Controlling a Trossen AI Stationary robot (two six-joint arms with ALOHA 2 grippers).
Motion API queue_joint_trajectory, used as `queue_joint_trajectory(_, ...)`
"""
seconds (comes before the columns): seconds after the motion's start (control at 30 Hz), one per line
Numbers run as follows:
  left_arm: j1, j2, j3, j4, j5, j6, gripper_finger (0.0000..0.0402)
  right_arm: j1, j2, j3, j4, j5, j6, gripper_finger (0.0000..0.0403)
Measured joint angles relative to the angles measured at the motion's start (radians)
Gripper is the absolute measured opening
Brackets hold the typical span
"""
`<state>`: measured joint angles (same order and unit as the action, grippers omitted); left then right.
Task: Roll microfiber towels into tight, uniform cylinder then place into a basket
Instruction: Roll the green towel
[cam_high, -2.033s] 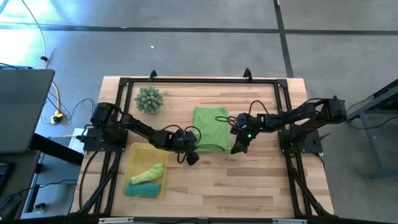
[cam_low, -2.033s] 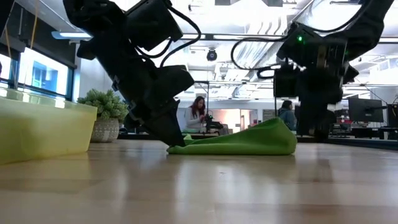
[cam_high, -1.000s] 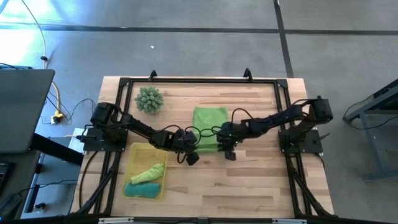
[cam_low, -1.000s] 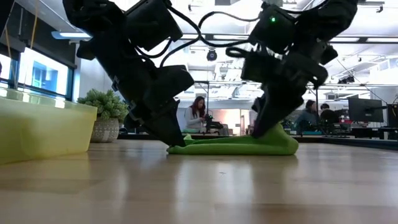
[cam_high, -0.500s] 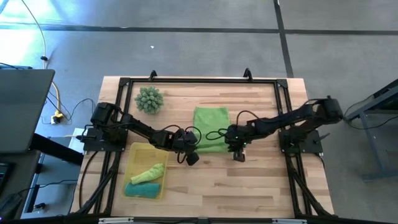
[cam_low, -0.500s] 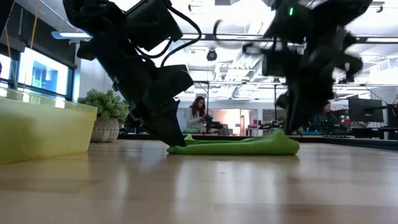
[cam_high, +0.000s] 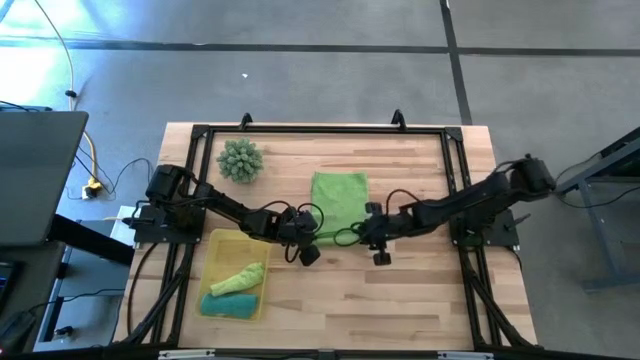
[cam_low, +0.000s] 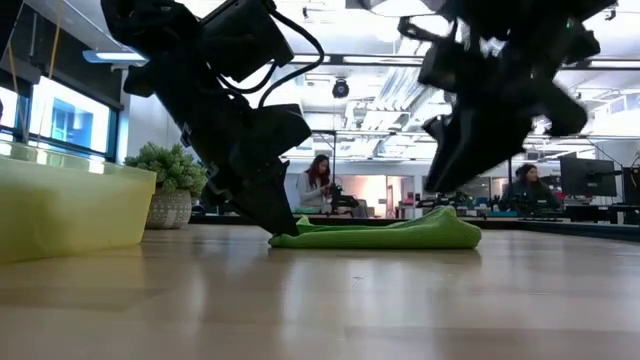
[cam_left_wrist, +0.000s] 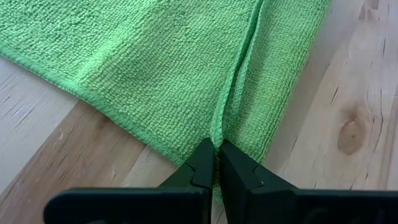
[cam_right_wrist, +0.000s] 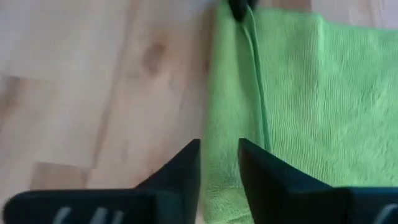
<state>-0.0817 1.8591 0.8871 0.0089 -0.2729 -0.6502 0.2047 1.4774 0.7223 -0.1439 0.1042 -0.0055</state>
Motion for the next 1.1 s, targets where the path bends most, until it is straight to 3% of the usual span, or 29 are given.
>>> queue_joint_trajectory(0.13, 0.0, 0.0, 0.0, 0.001, 0.001, 0.0, 0.0005, -0.003, 0.067, 0.0, 0.011, 0.028, 0.032, 0.014)
queue_joint_trajectory(0.23, 0.0, 0.0, 0.0, 0.001, 0.002, 0.0, 0.0005, -0.002, 0.112, 0.0, 0.007, -0.021, 0.031, 0.0161)
queue_joint_trajectory(0.4, 0.0, 0.0, 0.0, 0.002, 0.007, 0.0, 0.0005, -0.006, 0.174, 0.003, -0.002, 0.005, 0.028, 0.0163)
queue_joint_trajectory(0.63, -0.005, 0.0, 0.0, 0.024, 0.091, 0.081, 0.0009, -0.009, 0.204, 0.006, -0.03, -0.009, 0.096, 0.0161)
queue_joint_trajectory(0.87, -0.001, -0.012, -0.001, 0.012, 0.084, 0.182, 0.007, -0.002, 0.207, 0.005, -0.035, -0.005, 0.178, 0.0161)
queue_joint_trajectory(1.1, 0.027, -0.102, -0.002, -0.085, 0.066, 0.288, 0.0114, 0.0, 0.209, 0.004, -0.03, -0.003, 0.232, 0.0161)
